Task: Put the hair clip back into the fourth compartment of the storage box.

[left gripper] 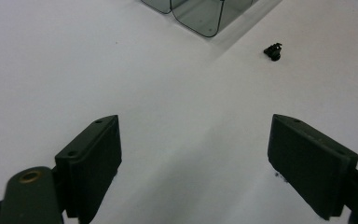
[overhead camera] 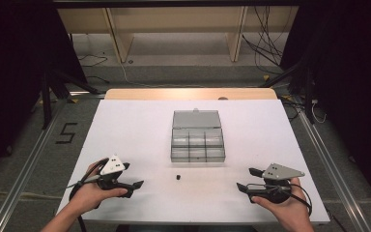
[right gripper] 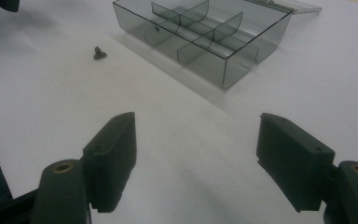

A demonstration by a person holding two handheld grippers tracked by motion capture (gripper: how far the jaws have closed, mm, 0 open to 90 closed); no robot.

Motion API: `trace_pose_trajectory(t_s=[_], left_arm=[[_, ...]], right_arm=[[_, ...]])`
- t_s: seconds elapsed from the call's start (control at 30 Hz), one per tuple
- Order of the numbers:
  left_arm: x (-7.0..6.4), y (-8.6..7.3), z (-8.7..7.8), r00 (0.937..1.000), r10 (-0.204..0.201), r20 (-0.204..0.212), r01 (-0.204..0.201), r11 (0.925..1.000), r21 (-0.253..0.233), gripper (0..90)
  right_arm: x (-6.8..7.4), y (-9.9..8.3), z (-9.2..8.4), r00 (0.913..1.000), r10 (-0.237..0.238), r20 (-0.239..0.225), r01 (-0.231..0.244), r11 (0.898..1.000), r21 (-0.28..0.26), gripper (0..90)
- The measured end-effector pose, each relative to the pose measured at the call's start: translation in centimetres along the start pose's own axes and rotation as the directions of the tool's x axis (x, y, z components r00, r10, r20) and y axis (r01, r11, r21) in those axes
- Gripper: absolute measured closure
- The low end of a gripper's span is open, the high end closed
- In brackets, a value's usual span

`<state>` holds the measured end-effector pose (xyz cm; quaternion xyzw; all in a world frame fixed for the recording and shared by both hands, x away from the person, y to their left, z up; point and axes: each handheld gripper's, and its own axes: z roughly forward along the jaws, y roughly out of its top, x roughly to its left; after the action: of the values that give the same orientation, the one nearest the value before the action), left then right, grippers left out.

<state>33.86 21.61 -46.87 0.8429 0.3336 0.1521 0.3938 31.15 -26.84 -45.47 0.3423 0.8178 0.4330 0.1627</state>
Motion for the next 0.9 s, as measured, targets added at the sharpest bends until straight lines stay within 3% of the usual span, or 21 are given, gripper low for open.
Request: trace_pose_trajectory(t_s=[0.9], left_arm=[[-0.2,0.0,0.0,0.9999,0.01,0.012,-0.01,0.9999,-0.001,16.8]], right_arm=[[1.9,1.3,2.9,0.9969,-0.047,-0.064,0.047,0.999,-0.002,30.9]])
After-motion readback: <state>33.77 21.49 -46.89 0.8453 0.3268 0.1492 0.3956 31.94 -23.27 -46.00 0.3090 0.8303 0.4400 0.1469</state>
